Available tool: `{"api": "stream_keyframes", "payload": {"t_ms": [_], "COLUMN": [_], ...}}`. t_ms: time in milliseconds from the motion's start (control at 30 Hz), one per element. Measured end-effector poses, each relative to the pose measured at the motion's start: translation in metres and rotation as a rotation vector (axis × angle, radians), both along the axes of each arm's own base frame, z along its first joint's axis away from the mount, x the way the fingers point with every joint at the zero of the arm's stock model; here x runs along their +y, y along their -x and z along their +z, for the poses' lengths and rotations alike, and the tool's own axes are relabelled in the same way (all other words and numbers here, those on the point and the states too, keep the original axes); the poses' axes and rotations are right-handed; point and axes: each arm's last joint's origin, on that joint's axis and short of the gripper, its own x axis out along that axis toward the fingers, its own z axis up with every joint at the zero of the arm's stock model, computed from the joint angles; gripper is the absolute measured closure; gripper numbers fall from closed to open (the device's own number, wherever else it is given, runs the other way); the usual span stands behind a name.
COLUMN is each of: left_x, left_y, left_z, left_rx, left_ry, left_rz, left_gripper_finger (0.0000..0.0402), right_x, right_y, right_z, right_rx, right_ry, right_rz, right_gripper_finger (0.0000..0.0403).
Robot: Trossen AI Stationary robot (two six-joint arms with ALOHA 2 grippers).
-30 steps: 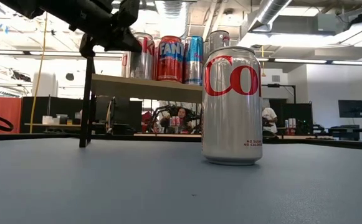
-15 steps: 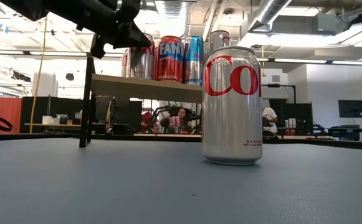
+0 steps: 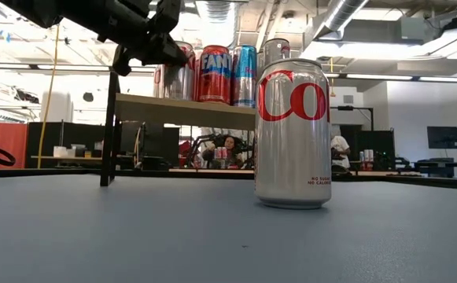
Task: Place canned beverage on shelf
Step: Put the left silver soda can on the shelf aligned with the other silver soda can
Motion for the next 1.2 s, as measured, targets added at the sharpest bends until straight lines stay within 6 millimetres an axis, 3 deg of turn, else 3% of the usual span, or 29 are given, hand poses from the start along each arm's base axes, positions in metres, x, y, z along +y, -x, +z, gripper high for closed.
{"api": "stream_keyframes", "payload": {"t_ms": [567, 700, 867, 1200], "left_x": [0.002, -0.002, -0.01, 0.001], "left_y": [0.003, 0.003, 0.0, 0.0], "left_z": [-0.001, 0.0, 0.001, 0.002], "left_rx": [0.005, -0.015, -0.006, -0.025], "left_ry": [-0.003, 0.01, -0.009, 0.005], "left_rz": [0.124, 0.103, -0.057, 0.0], "left_gripper_finger": [0.0402, 0.0402, 0.0402, 0.0402], "right_x": [0.0, 0.0, 0.0, 0.0], "right_y": [0.0, 0.0, 0.0, 0.0], "right_z": [0.0, 0.0, 0.0, 0.0], "right_rx": [0.0, -0.001, -0.003, -0.003], "right_ry": [-0.002, -0.004, -0.009, -0.01], "right_rz": [0.0, 0.0, -0.003, -0.004], "right_gripper_finger": [0.0403, 0.0403, 0.0403, 0.0403]}}
